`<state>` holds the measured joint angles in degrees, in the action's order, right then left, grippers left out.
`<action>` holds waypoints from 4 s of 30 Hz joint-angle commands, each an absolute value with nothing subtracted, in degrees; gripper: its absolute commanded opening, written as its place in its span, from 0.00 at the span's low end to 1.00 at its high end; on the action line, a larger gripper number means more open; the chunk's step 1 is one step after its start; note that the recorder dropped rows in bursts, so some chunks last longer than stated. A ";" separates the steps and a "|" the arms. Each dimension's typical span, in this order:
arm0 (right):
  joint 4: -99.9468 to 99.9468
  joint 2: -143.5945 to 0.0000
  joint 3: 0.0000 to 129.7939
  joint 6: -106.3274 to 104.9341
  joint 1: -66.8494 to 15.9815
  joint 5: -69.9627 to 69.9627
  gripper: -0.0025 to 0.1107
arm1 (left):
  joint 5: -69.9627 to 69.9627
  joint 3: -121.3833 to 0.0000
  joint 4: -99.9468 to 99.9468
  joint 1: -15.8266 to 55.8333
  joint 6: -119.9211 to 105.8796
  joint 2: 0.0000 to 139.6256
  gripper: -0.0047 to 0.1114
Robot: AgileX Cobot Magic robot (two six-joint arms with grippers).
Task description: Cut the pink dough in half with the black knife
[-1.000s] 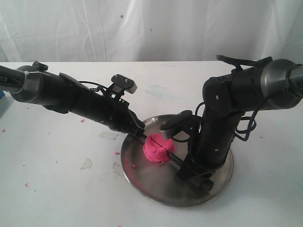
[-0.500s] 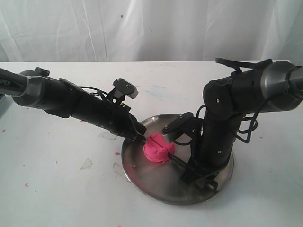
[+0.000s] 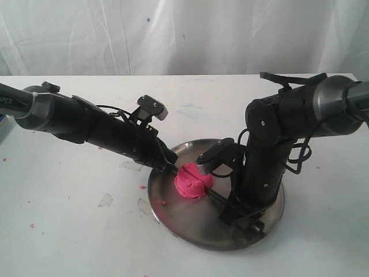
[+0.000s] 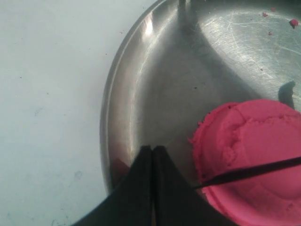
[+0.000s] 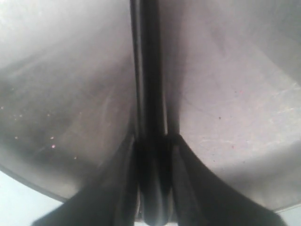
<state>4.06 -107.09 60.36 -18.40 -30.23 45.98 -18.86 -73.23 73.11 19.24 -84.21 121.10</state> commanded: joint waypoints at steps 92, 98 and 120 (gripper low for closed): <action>-5.34 -108.45 61.26 -10.05 -30.22 41.65 0.02 | -3.73 -20.70 58.27 16.09 -76.65 40.46 0.04; -5.34 -108.45 61.26 -10.05 -30.22 41.45 0.02 | -2.59 -20.70 58.27 16.09 -75.11 40.46 0.04; -5.11 -108.45 61.26 -9.05 -30.22 40.89 0.02 | -2.80 -20.70 59.10 16.09 -75.11 40.46 0.04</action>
<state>-4.88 -107.88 61.08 -10.19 -30.23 41.37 -2.24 -21.08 57.54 16.10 -75.50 40.93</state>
